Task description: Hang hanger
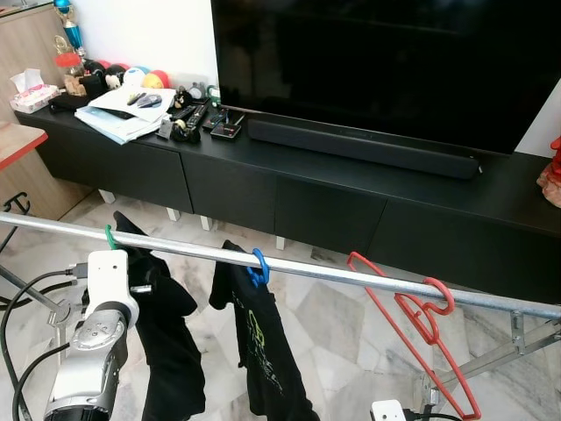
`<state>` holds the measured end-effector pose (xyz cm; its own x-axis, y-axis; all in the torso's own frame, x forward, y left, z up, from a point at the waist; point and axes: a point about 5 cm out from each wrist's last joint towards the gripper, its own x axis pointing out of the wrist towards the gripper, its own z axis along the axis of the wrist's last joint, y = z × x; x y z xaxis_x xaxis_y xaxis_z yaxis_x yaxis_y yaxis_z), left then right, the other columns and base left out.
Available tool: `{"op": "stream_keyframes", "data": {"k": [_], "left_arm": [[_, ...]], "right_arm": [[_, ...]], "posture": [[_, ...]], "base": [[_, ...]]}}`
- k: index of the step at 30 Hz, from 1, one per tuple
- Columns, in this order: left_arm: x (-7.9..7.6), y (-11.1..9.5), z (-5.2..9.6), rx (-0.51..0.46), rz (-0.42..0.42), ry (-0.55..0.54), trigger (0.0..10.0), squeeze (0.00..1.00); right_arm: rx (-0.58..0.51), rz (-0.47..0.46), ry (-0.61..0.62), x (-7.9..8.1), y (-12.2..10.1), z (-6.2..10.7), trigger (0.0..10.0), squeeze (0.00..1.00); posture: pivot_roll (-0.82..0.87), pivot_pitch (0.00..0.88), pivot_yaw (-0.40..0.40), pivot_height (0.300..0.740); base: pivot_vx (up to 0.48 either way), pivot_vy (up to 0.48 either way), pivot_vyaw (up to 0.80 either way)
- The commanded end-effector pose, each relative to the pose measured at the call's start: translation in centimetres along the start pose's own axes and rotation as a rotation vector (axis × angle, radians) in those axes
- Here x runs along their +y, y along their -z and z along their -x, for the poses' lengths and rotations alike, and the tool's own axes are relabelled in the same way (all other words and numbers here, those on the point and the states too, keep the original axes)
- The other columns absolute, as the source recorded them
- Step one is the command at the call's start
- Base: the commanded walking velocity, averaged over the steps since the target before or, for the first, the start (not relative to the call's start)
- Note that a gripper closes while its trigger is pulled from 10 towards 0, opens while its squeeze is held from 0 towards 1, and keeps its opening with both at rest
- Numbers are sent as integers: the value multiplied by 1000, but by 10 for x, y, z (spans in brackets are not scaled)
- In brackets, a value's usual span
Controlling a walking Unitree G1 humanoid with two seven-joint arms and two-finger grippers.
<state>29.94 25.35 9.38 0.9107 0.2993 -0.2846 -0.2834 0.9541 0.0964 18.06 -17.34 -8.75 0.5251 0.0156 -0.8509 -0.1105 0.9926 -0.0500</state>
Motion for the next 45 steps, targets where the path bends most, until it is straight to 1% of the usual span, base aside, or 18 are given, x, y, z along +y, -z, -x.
{"op": "stream_keyframes", "data": {"k": [1,2,4,5,6,7,11,18,30,45], "left_arm": [[3,0,-2,23,8,-25,9922,0],[3,1,-2,30,9,-28,9569,0],[3,2,-2,33,10,-29,9569,0],[2,1,-2,27,19,-22,1608,0],[2,1,-2,27,19,-22,1608,0],[1,1,-2,21,23,-17,0,0],[-2,-2,-3,2,35,-9,0,0],[-4,-5,-3,-4,29,-4,0,0],[-7,-2,-3,10,34,16,0,0],[-8,0,-2,14,45,35,0,0]], "right_arm": [[20,-10,2,1,5,0,10000,0],[20,-10,2,1,5,0,10000,0],[20,-11,2,1,5,0,10000,0],[20,-11,1,1,5,0,10000,0],[20,-11,1,1,5,0,10000,0],[20,-11,1,1,5,0,10000,0],[19,-13,1,1,5,0,10000,0],[19,-14,0,2,5,0,10000,0],[19,-15,0,2,5,0,10000,0],[19,-13,0,2,5,0,10000,0]], "posture": [[-3,70,-7,740],[-1,73,-8,740],[0,74,-8,740],[0,75,-8,740],[0,75,-8,740],[0,75,-8,740],[0,76,-7,740],[1,76,-6,740],[-1,77,-6,740],[1,79,-9,740]], "base": [[0,0,0],[0,0,0],[0,0,0],[0,0,0],[0,0,0],[0,0,0],[0,0,0],[0,0,0],[0,0,0],[0,0,0]]}}
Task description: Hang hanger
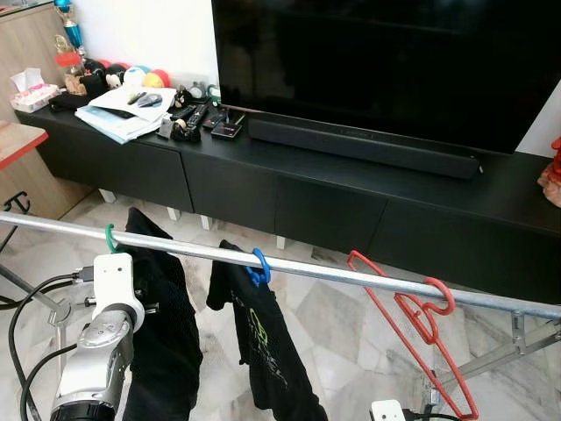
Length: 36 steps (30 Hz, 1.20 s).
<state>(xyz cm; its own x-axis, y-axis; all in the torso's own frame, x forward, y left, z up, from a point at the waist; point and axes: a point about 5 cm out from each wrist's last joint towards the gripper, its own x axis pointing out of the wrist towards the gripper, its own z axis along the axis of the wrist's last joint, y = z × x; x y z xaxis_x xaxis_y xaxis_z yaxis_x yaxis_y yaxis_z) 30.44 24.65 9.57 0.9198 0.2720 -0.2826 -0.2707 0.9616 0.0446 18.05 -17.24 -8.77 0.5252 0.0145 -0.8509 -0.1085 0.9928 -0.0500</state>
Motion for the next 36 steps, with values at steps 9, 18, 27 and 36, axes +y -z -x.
{"op": "stream_keyframes", "data": {"k": [9,18,27,36], "left_arm": [[-2,5,2,20,-5,30,0,0],[-2,0,5,-40,-27,57,0,0],[-3,-13,28,-225,-118,187,0,0],[7,-2,55,-269,-161,250,10000,0]], "right_arm": [[20,-10,-2,1,5,0,10000,0],[21,-9,-3,1,5,0,10000,0],[17,-9,-2,0,5,1,10000,0],[18,-3,-3,0,6,1,10000,0]], "posture": [[2,80,-9,740],[3,78,-10,740],[4,76,-10,740],[5,62,-8,740]], "base": [[0,0,0],[0,0,0],[0,0,0],[0,0,0]]}}
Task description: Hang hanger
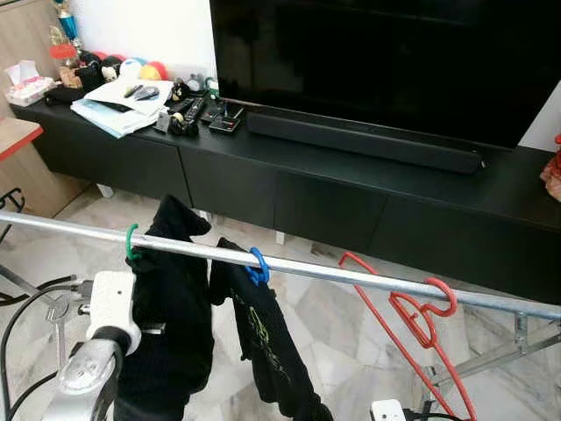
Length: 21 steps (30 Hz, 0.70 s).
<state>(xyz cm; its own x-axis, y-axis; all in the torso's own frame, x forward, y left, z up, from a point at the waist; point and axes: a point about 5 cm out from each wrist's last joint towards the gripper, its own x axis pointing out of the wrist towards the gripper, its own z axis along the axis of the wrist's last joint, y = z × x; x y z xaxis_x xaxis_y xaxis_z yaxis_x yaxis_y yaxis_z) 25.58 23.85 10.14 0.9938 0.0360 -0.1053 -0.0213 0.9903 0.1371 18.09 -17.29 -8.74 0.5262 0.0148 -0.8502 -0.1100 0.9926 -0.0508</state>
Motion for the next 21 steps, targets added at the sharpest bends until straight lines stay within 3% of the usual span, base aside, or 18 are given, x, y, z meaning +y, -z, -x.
{"op": "stream_keyframes", "data": {"k": [1,12,21], "left_arm": [[2,-10,7,-64,-28,26,10000,0],[4,24,28,40,-59,21,10000,0],[-9,9,21,-29,1,26,10000,0]], "right_arm": [[20,-4,-4,0,6,1,10000,0],[21,-3,-4,0,7,1,10000,0],[18,-14,2,0,6,1,10000,0]], "posture": [[5,62,-8,740],[0,55,-1,740],[0,64,0,740]], "base": [[0,0,0],[0,0,0],[0,0,0]]}}
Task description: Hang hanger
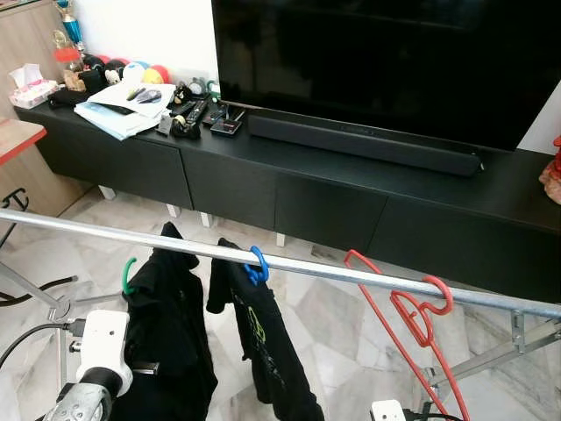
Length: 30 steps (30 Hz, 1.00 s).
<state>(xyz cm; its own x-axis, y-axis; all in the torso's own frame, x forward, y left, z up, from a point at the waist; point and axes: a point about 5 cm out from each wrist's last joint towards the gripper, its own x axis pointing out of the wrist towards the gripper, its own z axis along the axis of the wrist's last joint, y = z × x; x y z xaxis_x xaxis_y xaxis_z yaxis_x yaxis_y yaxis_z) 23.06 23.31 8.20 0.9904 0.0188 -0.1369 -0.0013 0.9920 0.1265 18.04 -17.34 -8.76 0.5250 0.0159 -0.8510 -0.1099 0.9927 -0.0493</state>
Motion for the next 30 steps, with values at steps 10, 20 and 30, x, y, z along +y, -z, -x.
{"op": "stream_keyframes", "data": {"k": [10,20,30], "left_arm": [[-6,-9,-1,-44,11,5,10000,0],[-7,-10,-1,-52,7,15,10000,0],[-10,-12,-1,-70,5,36,10000,0]], "right_arm": [[15,-23,6,0,5,1,10000,0],[17,-29,6,0,6,1,10000,0],[42,-18,5,1,7,1,10000,0]], "posture": [[4,70,-1,740],[4,74,-3,740],[6,75,-2,740]], "base": [[0,365,0],[0,384,0],[0,0,-560]]}}
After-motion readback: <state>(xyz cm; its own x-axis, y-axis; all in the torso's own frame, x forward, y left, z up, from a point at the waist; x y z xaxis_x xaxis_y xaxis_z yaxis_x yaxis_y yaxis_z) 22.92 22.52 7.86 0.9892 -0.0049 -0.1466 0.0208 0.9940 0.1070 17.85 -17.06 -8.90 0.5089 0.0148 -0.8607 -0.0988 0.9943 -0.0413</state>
